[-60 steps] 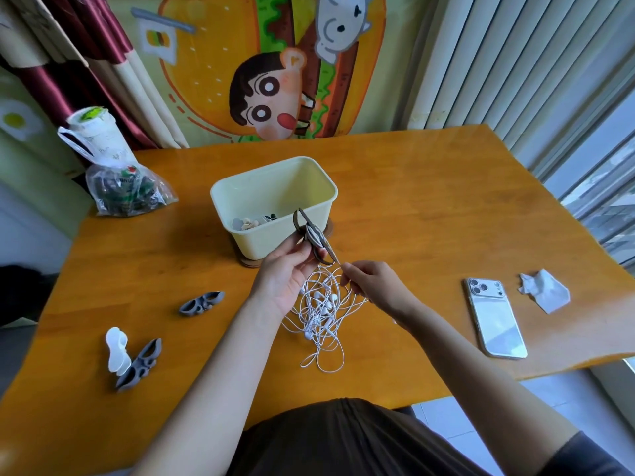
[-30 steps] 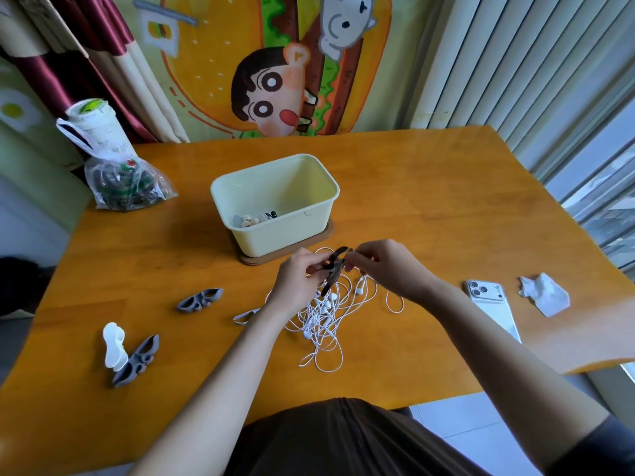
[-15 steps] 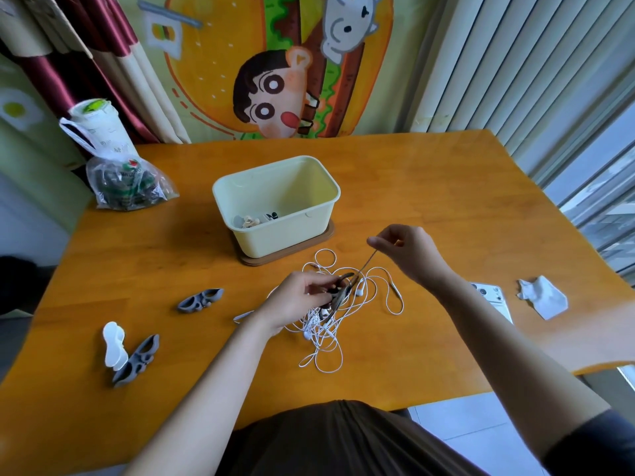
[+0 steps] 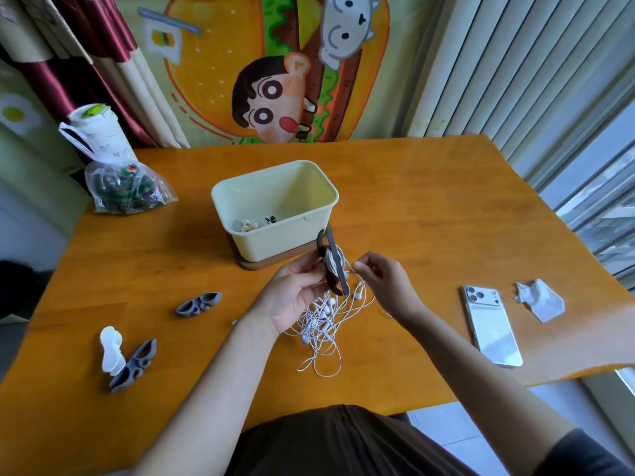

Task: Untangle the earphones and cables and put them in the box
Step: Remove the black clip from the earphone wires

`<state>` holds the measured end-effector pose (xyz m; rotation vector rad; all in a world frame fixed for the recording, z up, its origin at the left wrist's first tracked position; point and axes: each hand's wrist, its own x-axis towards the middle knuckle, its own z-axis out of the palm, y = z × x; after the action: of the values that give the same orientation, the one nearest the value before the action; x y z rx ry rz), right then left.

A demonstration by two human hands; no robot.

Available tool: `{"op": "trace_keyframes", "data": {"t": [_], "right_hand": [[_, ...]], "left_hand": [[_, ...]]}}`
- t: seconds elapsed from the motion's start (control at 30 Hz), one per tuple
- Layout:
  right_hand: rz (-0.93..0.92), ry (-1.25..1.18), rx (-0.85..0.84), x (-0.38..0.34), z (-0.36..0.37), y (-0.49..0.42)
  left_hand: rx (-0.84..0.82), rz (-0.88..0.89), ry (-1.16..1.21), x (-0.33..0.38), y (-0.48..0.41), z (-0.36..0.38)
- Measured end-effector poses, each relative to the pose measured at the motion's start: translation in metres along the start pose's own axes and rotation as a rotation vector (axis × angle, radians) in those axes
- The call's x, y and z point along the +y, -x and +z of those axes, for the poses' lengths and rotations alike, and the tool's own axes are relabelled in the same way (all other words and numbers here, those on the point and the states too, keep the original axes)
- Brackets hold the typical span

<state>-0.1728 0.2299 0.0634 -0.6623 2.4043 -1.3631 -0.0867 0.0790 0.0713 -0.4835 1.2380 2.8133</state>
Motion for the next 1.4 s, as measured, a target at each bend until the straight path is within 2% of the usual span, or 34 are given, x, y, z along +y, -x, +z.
{"op": "trace_keyframes", "data": {"t": [0.27, 0.4, 0.57, 0.8, 1.2, 1.3, 1.4], "right_hand": [[0.004, 0.055, -0.082, -0.008, 0.017, 0.011], [0.011, 0.097, -0.088, -0.009, 0.023, 0.015], [0.004, 0.135, -0.090, -0.012, 0.027, 0.020], [-0.030, 0.207, -0.130, -0.014, 0.027, 0.026], [-0.113, 0.263, -0.071, -0.022, 0.018, 0.028], [-0.134, 0.268, -0.085, -0.026, 0.018, 0.029], [-0.136, 0.255, -0.065, -0.029, 0.015, 0.029]], "left_hand": [[0.162, 0.063, 0.162, -0.002, -0.006, 0.006], [0.258, 0.060, 0.166, -0.006, -0.009, 0.003], [0.370, 0.147, 0.045, -0.012, -0.014, 0.003], [0.436, 0.276, -0.396, -0.016, -0.016, 0.001], [0.522, 0.202, -0.173, -0.015, -0.016, 0.003], [0.518, 0.255, -0.337, -0.019, -0.016, 0.002], [0.427, 0.383, -0.852, -0.019, -0.016, -0.003]]}}
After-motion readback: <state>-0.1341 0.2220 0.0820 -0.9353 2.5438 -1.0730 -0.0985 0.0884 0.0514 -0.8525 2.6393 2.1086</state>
